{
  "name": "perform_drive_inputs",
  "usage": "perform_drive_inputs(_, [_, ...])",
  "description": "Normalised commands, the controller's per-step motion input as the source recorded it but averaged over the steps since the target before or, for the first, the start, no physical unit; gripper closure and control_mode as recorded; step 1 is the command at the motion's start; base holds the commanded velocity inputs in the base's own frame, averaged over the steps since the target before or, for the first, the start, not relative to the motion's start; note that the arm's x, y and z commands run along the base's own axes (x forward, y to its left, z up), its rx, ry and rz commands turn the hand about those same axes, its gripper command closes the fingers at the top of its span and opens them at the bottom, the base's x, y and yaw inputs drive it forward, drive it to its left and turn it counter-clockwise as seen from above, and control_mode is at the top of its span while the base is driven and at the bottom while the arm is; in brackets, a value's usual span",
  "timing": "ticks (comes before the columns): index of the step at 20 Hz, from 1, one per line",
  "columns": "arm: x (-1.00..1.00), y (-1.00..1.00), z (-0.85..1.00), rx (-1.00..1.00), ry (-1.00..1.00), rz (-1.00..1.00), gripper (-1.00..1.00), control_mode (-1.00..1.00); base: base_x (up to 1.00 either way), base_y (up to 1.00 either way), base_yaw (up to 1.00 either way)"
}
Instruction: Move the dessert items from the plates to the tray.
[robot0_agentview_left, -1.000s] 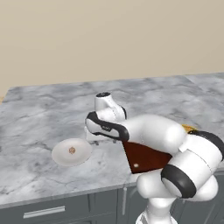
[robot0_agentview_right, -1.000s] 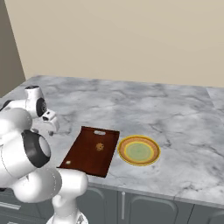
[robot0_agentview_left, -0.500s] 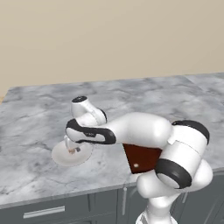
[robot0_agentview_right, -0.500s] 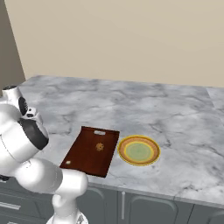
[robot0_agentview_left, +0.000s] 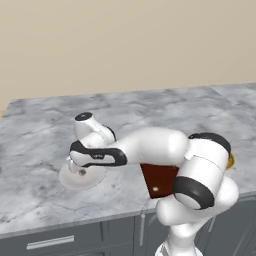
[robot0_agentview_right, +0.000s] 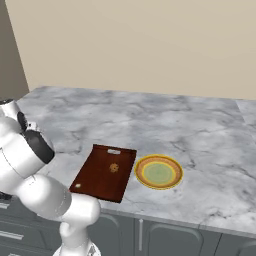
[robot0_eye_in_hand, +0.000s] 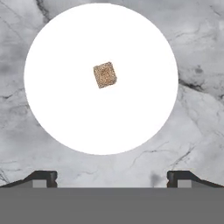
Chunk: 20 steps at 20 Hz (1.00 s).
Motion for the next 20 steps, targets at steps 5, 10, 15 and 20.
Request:
perform_drive_inputs(5, [0.46,0.31,-0.16,0.08,0.0,0.0,-1.0,-1.0,0.0,0.0,0.0])
perform_drive_inputs(10, [0.51,0.26,-0.2,0.01,0.0,0.0,-1.0,-1.0,0.0,0.0,0.0])
perform_drive_inputs(15, [0.53,0.26,-0.28,0.0,0.01,0.0,-1.0,-1.0,0.0,0.0,0.0])
perform_drive_inputs(20, [0.17,0.19,-0.17,0.0,0.07,0.0,-1.0,-1.0,0.0,0.0,0.0])
